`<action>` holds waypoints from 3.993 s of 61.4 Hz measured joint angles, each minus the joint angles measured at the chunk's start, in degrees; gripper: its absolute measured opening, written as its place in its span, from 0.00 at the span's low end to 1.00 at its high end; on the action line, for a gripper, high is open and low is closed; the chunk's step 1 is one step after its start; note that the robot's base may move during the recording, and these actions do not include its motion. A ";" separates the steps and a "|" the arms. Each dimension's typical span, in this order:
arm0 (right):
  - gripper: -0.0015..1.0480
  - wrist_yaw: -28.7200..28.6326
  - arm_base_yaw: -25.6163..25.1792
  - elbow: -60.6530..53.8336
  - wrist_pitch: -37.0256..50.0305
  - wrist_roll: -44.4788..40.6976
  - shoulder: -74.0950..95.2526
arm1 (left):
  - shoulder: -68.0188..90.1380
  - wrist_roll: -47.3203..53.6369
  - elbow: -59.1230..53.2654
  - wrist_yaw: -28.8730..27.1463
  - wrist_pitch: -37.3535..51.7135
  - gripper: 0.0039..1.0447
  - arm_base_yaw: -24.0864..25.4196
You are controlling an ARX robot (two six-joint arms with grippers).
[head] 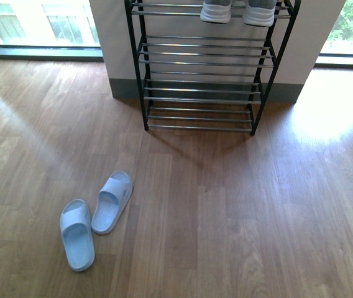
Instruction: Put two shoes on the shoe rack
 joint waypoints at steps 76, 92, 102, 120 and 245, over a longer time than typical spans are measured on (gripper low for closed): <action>0.91 -0.11 0.00 -0.02 -0.07 0.00 -0.07 | 0.00 0.02 0.00 -0.09 0.00 0.91 0.00; 0.91 -0.07 0.00 -0.02 -0.07 -0.02 -0.07 | 0.00 0.02 0.00 -0.04 0.00 0.91 0.00; 0.91 -0.04 0.00 -0.02 -0.07 -0.02 -0.07 | 0.00 0.02 0.00 -0.04 0.00 0.91 0.00; 0.91 -0.07 0.00 -0.02 -0.07 -0.02 -0.07 | 0.00 0.02 0.00 -0.02 0.00 0.91 0.00; 0.91 -0.07 0.04 -0.02 -0.07 -0.02 -0.04 | 0.00 0.02 0.00 0.00 0.00 0.91 0.00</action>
